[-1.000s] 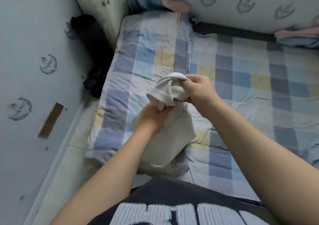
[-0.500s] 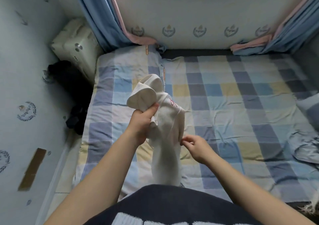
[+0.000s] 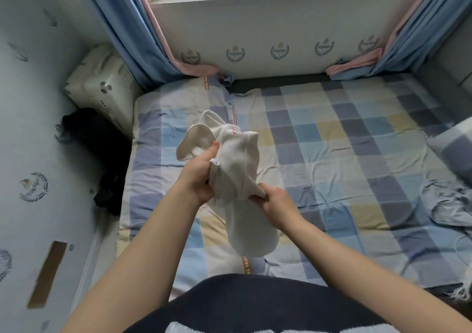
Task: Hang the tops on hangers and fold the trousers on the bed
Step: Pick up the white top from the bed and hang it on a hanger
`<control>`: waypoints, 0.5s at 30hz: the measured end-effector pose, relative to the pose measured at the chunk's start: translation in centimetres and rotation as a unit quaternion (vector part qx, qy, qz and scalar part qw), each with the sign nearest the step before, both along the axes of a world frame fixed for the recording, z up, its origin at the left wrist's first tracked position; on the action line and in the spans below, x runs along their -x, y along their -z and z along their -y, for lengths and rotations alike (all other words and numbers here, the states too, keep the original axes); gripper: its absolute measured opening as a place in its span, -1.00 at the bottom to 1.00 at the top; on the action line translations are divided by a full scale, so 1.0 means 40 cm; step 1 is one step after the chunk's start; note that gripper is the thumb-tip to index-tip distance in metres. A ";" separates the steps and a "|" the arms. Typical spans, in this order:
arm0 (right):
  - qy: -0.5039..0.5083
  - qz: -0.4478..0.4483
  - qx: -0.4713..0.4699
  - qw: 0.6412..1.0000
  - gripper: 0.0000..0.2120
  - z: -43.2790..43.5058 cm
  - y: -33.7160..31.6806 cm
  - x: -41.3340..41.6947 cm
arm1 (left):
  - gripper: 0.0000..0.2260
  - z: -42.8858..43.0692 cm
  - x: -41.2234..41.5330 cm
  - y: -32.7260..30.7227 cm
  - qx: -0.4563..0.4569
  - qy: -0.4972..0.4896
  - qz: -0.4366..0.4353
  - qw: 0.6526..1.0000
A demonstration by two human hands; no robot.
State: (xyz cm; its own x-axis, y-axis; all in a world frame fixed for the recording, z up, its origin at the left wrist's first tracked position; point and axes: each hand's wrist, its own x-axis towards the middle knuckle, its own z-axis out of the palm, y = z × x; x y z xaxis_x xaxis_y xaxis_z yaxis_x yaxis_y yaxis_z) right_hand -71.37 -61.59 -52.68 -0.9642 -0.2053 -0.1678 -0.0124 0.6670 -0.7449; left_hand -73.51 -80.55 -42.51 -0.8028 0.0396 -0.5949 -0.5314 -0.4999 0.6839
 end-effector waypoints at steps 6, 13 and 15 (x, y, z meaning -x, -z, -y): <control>0.073 -0.006 0.053 0.996 -0.73 -0.024 -0.039 0.016 | -0.53 0.050 -0.009 0.023 0.104 -0.048 -0.071 0.991; 0.221 0.050 0.234 0.945 -0.79 -0.027 -0.162 0.074 | -0.09 -0.044 -0.141 0.112 0.289 0.176 -0.151 0.929; 0.248 0.094 0.308 0.914 -0.83 -0.025 -0.193 0.088 | 0.01 -0.086 -0.179 0.128 0.313 0.231 -0.170 0.905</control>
